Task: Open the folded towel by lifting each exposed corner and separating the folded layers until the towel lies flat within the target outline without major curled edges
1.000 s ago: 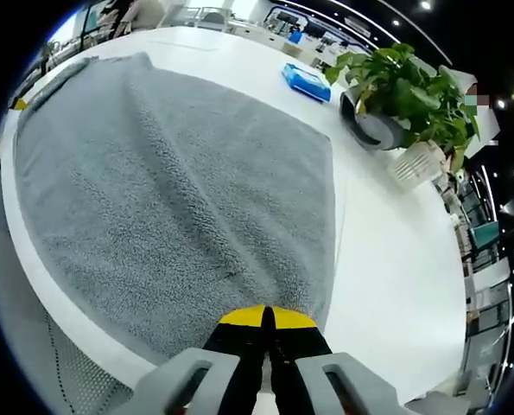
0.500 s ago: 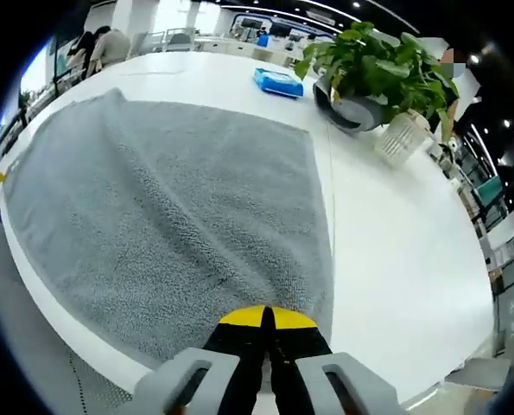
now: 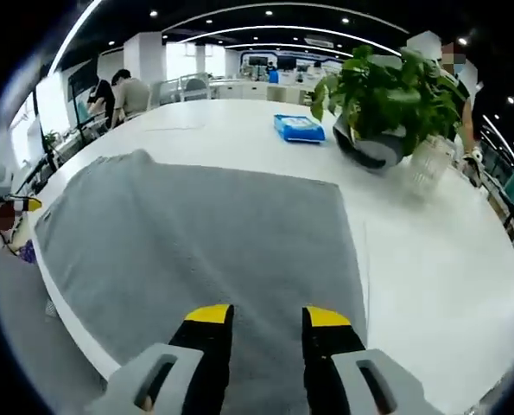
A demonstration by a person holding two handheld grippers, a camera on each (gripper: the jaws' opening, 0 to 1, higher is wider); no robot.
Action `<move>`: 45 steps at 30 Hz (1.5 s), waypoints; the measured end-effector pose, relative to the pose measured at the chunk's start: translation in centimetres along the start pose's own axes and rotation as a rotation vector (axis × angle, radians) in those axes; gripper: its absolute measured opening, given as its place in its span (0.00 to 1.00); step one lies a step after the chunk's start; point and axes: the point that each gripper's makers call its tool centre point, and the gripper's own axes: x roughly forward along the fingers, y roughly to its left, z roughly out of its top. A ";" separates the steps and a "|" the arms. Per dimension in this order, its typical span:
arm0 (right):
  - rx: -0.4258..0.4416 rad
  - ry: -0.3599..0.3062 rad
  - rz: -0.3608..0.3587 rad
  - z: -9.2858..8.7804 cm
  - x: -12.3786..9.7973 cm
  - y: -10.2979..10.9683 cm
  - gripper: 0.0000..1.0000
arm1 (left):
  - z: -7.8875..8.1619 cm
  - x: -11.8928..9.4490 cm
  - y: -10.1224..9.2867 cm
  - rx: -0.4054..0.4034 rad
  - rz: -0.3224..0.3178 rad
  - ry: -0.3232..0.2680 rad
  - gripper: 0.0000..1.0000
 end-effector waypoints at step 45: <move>-0.029 0.055 0.089 2.1 7.1 1.9 0.80 | 3.4 9.8 0.6 0.290 -0.142 0.161 0.34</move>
